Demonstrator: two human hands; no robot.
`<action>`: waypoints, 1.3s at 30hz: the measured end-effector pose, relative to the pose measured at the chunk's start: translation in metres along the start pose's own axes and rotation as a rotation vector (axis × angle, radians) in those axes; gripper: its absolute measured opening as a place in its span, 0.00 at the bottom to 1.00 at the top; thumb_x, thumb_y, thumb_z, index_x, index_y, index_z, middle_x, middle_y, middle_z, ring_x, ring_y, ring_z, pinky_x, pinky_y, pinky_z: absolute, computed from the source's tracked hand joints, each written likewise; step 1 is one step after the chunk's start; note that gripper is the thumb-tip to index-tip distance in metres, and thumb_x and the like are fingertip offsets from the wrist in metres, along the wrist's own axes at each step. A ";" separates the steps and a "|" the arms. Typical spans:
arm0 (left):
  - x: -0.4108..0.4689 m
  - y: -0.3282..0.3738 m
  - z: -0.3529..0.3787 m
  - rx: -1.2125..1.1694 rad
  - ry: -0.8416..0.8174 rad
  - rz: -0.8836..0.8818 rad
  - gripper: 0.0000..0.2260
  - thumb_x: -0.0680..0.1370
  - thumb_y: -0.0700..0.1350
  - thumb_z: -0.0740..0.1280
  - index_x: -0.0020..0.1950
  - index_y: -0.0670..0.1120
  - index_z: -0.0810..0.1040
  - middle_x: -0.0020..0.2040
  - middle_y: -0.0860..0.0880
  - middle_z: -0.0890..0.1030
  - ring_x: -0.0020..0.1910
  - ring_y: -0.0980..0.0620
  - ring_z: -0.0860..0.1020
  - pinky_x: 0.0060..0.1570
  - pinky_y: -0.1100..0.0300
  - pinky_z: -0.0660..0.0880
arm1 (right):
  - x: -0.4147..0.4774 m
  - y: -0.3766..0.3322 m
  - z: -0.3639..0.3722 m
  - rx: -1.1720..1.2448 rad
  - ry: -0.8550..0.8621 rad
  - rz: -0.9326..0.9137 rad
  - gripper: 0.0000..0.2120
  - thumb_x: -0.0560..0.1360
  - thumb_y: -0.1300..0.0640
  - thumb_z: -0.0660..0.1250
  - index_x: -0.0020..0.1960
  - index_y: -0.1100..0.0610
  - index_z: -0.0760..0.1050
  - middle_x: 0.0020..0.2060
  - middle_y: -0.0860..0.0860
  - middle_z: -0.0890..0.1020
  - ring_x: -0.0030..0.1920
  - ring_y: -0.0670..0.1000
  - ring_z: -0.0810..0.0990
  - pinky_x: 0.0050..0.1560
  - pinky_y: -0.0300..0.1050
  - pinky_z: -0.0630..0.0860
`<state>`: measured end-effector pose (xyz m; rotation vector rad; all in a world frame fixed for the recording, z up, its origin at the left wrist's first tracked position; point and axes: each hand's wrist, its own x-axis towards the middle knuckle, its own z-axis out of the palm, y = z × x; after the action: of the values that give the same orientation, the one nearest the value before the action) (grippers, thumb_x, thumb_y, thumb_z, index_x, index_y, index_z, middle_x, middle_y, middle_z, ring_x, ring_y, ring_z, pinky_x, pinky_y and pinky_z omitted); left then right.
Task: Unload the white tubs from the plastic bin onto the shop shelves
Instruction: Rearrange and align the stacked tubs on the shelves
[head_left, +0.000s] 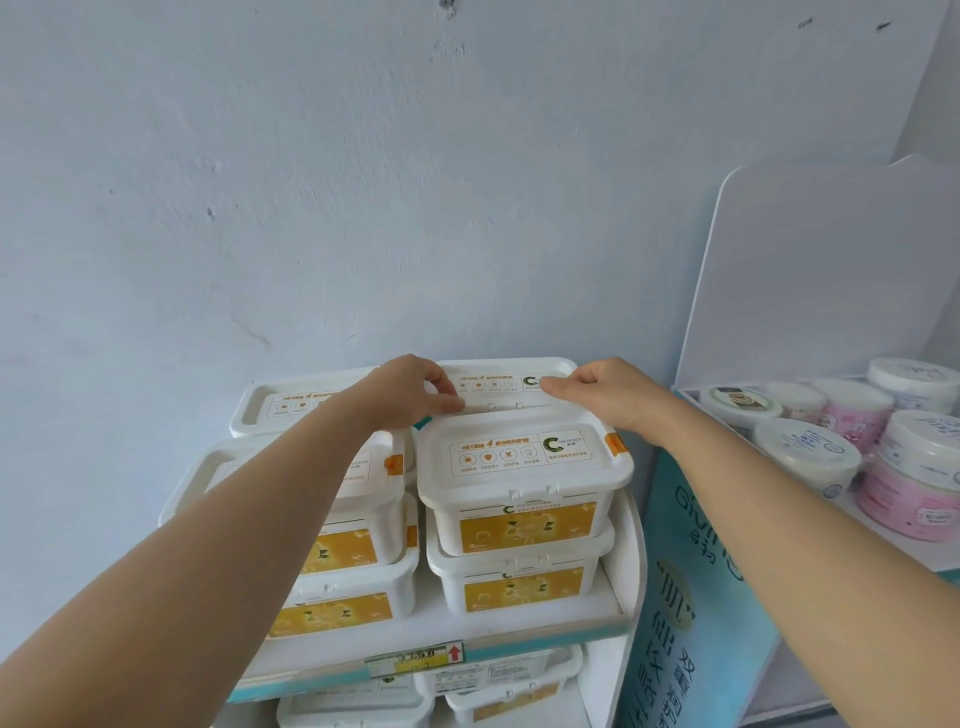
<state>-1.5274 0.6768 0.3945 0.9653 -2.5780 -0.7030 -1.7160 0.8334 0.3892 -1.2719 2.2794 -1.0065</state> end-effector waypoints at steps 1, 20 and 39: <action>-0.003 0.001 0.001 0.017 0.009 0.002 0.14 0.75 0.55 0.69 0.55 0.48 0.81 0.61 0.50 0.76 0.53 0.50 0.74 0.48 0.60 0.70 | -0.005 -0.003 -0.001 -0.053 -0.016 -0.018 0.26 0.70 0.35 0.67 0.58 0.54 0.78 0.58 0.48 0.80 0.55 0.49 0.78 0.54 0.45 0.75; -0.050 0.019 0.016 0.067 0.151 -0.036 0.26 0.75 0.59 0.67 0.70 0.51 0.71 0.68 0.48 0.73 0.65 0.47 0.73 0.59 0.56 0.68 | -0.041 -0.001 0.013 -0.232 0.030 -0.148 0.36 0.73 0.39 0.66 0.75 0.55 0.60 0.71 0.52 0.68 0.68 0.53 0.69 0.59 0.44 0.67; -0.162 0.015 0.129 -0.077 0.420 -0.238 0.20 0.75 0.52 0.70 0.64 0.46 0.74 0.46 0.47 0.80 0.39 0.52 0.77 0.40 0.60 0.72 | -0.117 0.091 0.063 -0.313 0.267 -0.352 0.21 0.67 0.40 0.72 0.53 0.52 0.77 0.48 0.47 0.80 0.52 0.51 0.76 0.49 0.43 0.72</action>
<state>-1.4729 0.8403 0.2779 1.2554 -2.0822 -0.5781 -1.6702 0.9368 0.2746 -1.8150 2.5462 -1.0091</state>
